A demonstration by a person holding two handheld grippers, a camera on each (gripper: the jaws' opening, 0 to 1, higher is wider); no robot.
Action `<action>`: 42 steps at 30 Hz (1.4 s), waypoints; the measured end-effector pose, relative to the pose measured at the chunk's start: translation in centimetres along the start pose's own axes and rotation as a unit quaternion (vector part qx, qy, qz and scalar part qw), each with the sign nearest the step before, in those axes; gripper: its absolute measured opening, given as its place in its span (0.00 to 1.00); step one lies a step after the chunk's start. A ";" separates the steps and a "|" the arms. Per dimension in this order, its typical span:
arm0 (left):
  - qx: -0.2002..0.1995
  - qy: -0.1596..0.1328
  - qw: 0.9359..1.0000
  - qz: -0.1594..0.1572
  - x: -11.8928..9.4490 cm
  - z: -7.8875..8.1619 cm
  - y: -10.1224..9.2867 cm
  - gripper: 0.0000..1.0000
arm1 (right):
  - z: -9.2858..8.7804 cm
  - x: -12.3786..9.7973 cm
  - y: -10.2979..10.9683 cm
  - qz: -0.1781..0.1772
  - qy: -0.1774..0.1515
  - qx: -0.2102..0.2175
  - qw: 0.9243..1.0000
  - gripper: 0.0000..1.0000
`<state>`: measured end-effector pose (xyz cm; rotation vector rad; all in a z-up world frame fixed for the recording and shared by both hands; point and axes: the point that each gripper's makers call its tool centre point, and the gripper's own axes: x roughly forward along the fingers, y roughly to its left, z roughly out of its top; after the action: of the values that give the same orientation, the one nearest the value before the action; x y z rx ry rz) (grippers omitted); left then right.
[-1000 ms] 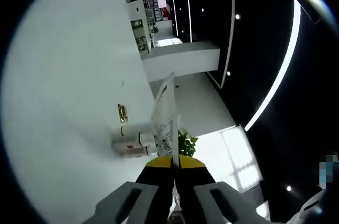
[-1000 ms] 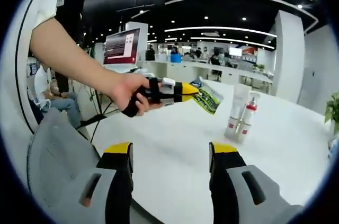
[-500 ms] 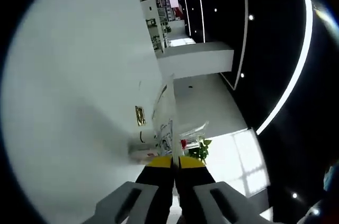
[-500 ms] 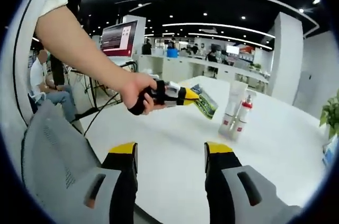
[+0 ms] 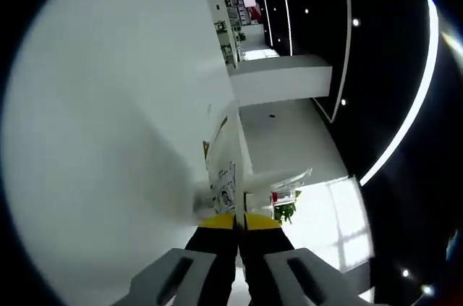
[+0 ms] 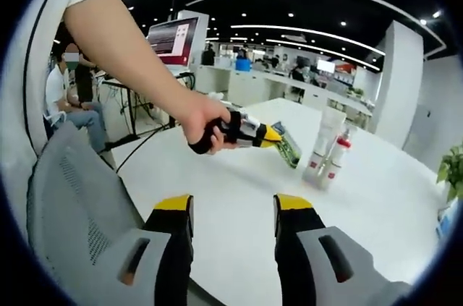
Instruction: Arrange the skincare products in the storage area until every visible bottle or jar stands upright without overlapping.
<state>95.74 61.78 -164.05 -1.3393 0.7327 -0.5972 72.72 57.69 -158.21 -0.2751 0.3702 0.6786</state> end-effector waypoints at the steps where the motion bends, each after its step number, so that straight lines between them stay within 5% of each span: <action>1: 0.000 0.001 1.000 0.003 0.1 0.0 0.2 0.01 | 0.0 0.0 0.0 0.000 0.000 0.000 1.000 0.40; 22: 0.041 0.025 0.996 0.075 2.0 -0.2 3.2 0.01 | -0.8 0.1 0.4 0.011 0.017 -0.019 1.000 0.37; 25: 0.075 0.030 0.988 0.130 1.7 0.1 4.5 0.02 | -0.8 0.1 0.5 0.013 0.017 -0.021 1.000 0.37; 32: 0.094 0.028 0.983 0.153 2.1 0.2 4.4 0.03 | -0.8 0.2 0.5 0.014 0.017 -0.021 1.000 0.37; 35: 0.083 0.033 0.978 0.186 1.9 0.2 5.4 0.04 | -0.8 0.2 0.6 0.017 0.017 -0.025 0.999 0.37; 42: 0.122 0.039 0.968 0.214 1.6 -0.1 5.5 0.16 | -0.8 0.2 0.8 0.020 0.018 -0.030 0.999 0.37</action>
<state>96.52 61.34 -169.66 -0.8963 0.9482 -0.3786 72.17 58.10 -159.12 -0.3387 0.3906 0.7253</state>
